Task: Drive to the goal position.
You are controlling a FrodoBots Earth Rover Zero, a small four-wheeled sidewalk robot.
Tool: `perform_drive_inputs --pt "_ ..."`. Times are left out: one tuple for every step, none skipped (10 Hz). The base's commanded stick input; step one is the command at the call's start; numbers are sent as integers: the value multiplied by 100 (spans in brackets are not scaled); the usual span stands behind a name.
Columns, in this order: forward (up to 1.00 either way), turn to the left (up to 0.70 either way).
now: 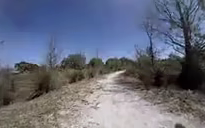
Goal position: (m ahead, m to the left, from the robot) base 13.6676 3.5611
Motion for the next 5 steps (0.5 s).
perform_drive_inputs --pt "70 0" --pt "70 0" --pt "70 0" --pt "70 -5" --pt "70 -32"
